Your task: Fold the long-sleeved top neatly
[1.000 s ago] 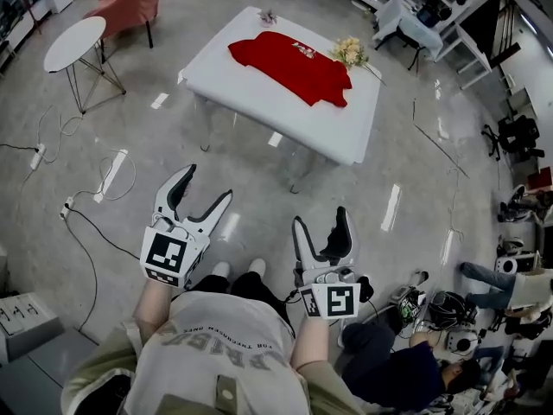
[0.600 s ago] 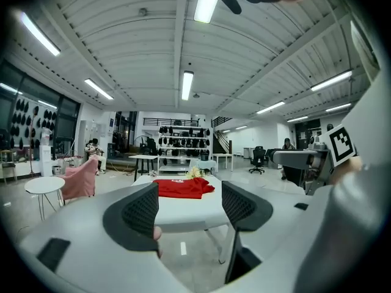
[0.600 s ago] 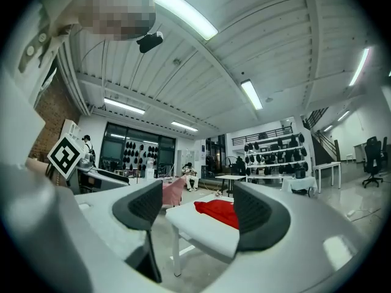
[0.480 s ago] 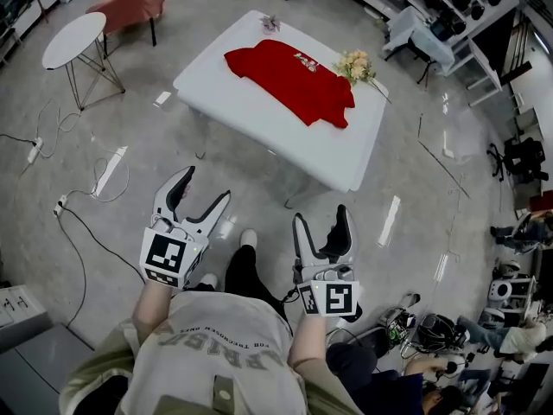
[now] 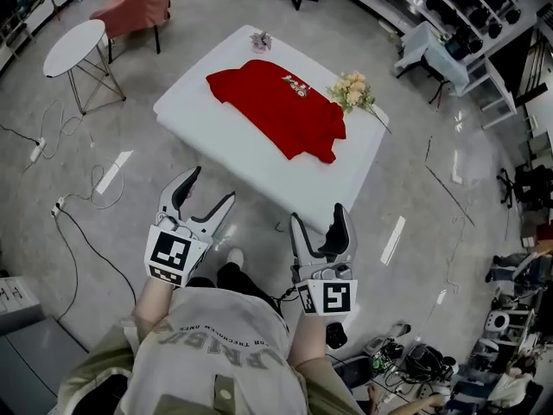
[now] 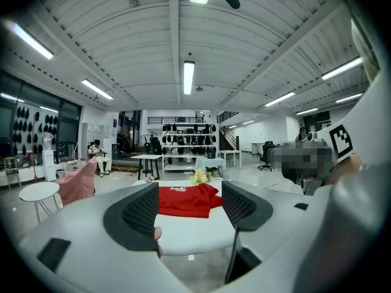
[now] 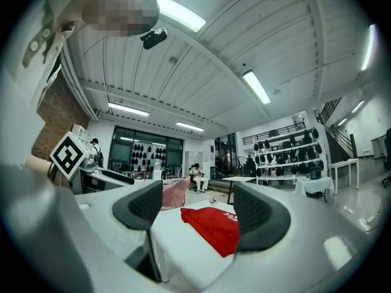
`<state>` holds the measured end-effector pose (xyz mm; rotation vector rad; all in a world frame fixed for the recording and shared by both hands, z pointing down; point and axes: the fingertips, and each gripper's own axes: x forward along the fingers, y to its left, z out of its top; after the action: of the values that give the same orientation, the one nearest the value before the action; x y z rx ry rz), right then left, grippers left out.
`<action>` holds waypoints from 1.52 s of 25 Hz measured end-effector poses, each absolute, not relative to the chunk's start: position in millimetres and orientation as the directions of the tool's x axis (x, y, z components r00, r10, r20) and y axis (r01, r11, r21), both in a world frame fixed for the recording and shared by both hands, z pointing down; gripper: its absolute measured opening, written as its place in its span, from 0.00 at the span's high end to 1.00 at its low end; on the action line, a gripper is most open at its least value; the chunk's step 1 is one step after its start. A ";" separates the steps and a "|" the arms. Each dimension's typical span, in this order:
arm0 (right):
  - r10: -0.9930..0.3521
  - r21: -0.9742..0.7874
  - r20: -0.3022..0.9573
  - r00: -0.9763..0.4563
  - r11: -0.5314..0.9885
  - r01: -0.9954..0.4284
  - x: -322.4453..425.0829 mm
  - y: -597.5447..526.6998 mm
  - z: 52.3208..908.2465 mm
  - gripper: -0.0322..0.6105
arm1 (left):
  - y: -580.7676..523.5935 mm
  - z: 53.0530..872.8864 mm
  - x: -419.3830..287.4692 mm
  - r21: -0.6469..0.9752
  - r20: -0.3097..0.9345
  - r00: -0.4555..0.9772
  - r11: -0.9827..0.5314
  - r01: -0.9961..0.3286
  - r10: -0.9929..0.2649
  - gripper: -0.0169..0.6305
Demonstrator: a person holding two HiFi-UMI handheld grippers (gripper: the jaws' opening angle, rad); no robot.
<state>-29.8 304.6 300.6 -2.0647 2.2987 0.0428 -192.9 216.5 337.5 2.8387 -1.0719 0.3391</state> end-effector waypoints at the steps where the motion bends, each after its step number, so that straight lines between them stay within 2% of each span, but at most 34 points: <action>1: -0.991 -0.016 -0.055 -0.120 0.121 -0.992 -23.0 296.7 302.1 0.40 | 211.3 339.9 -187.6 0.002 0.247 0.720 -0.743 -0.669 -0.648 0.49; 10: -0.982 -0.044 -0.021 -0.190 0.190 -0.981 13.6 231.0 329.1 0.40 | 159.3 365.1 -165.2 -0.027 0.317 0.653 -0.695 -0.719 -0.688 0.49; 19: -0.985 -0.075 0.032 -0.171 0.168 -0.983 27.2 164.8 353.6 0.40 | 82.9 391.5 -153.1 -0.004 0.362 0.652 -0.701 -0.713 -0.666 0.49; 29: -0.992 -0.066 0.112 -0.064 0.057 -0.996 42.0 66.9 381.7 0.40 | -50.3 415.3 -127.9 -0.005 0.422 0.708 -0.782 -0.623 -0.566 0.49; 38: -0.963 -0.053 0.271 -0.009 -0.006 -0.999 52.1 18.4 443.1 0.40 | -138.8 500.1 -116.5 0.002 0.604 0.681 -0.854 -0.520 -0.414 0.49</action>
<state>52.1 18.4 443.1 -2.3138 2.3176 -0.3826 -116.5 -138.8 500.1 2.7189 -0.7622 0.9121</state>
